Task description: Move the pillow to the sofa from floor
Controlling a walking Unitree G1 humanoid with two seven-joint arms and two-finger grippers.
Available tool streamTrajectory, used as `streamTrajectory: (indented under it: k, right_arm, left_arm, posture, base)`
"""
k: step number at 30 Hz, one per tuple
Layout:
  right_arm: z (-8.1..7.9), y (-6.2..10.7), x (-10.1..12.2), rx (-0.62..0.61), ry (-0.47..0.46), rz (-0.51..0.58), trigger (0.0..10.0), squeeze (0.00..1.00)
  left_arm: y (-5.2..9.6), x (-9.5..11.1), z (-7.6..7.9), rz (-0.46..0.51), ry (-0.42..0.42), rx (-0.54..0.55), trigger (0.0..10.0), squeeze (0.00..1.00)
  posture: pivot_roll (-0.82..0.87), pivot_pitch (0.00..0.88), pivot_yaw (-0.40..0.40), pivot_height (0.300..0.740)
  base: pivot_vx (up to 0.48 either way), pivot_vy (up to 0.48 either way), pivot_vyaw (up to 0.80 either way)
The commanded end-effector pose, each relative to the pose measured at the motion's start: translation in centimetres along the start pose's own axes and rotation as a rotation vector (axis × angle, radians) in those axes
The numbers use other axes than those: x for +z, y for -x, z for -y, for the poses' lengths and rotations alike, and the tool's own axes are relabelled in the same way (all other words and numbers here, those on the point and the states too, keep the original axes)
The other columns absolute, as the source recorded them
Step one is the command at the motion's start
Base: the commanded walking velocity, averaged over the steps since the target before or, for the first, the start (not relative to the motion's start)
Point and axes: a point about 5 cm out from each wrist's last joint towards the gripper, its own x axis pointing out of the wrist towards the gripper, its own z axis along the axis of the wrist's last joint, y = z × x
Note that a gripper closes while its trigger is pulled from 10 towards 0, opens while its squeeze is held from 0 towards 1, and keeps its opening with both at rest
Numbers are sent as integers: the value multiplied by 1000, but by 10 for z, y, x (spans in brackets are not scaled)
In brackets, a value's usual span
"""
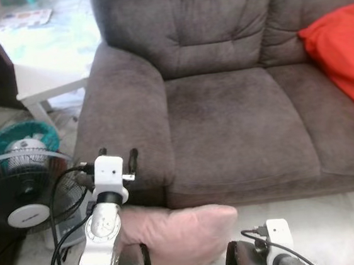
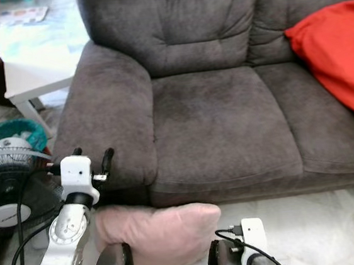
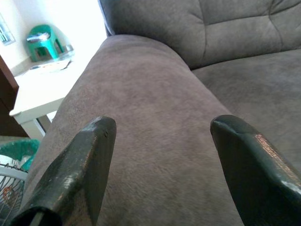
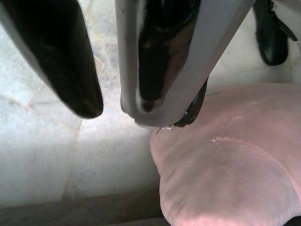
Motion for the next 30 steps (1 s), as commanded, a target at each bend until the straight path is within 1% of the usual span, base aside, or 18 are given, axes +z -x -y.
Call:
streamTrajectory:
  k: [1,16,30]
  right_arm:
    - [-1,0,-1,3,-2,-8,10000,0]
    - [-1,0,-1,6,-1,-10,10000,0]
    - [-1,0,-1,9,0,-10,10000,0]
  left_arm:
    - [1,-2,0,-8,2,2,10000,0]
    - [1,-1,0,2,0,8,10000,0]
    - [1,-1,0,0,0,11,10000,0]
  posture:
    - [198,62,-59,588]
    - [196,61,-61,588]
    - [195,62,-62,588]
  base:
    - [0,0,0]
    - [0,0,0]
    - [-290,0,0]
